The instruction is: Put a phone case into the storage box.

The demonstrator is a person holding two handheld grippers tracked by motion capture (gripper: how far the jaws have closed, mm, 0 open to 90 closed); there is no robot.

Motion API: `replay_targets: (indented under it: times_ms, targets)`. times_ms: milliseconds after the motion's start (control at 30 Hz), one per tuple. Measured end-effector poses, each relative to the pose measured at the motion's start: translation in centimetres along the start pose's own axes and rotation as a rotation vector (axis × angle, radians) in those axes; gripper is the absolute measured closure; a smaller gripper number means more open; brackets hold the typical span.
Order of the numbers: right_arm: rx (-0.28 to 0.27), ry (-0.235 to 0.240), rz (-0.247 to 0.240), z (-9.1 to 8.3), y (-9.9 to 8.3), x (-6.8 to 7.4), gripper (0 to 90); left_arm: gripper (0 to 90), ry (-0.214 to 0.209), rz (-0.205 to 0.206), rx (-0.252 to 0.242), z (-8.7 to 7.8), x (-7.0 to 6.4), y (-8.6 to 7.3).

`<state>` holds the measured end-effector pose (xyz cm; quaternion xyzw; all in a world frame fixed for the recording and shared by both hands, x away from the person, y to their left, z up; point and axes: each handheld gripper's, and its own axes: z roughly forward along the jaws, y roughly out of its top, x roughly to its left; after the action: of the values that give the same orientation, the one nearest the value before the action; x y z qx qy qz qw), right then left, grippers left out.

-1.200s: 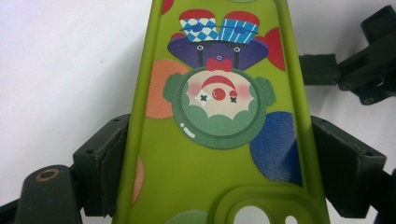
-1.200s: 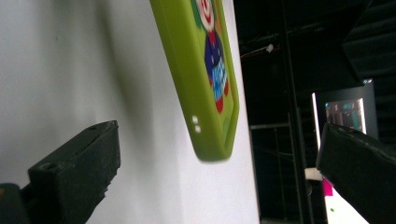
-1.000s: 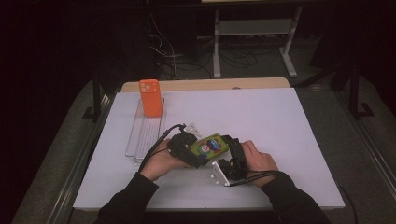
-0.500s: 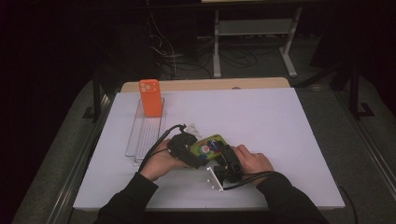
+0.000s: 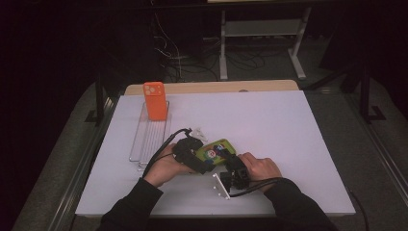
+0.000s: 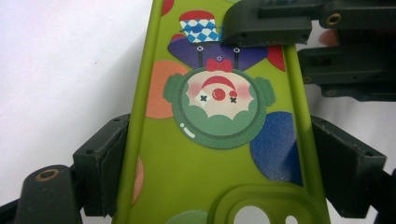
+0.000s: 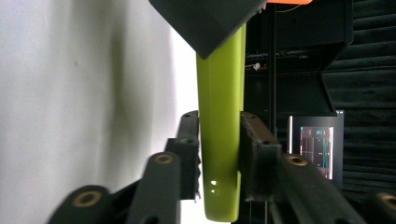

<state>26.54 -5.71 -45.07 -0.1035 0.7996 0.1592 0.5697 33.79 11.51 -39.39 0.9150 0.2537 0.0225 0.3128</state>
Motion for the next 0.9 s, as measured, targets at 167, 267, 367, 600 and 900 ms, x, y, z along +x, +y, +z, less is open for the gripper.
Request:
replay_targets:
  times_ms: [167,267,367,600,900]
  targets:
    - [0.006,0.008,-0.02,-0.1,0.1,0.1,74.9,15.1,-0.008,-0.005,-0.001,-0.2,0.2,0.0]
    - [0.016,0.0,-0.026,-0.2,0.2,0.3,75.5,14.8,-0.011,-0.024,-0.019,0.0,0.0,-0.1]
    - [0.015,-0.007,-0.036,-0.2,0.2,0.3,75.6,13.8,-0.005,-0.009,-0.028,-0.2,0.1,-0.2]
    - [0.043,-0.001,0.001,-0.1,-0.2,-0.1,75.7,2.6,-0.004,-0.009,-0.058,-1.1,0.2,-0.1]
    - [0.075,0.006,0.087,0.3,-1.3,-0.8,75.7,0.0,-0.004,0.001,-0.079,-2.2,1.0,-0.6]
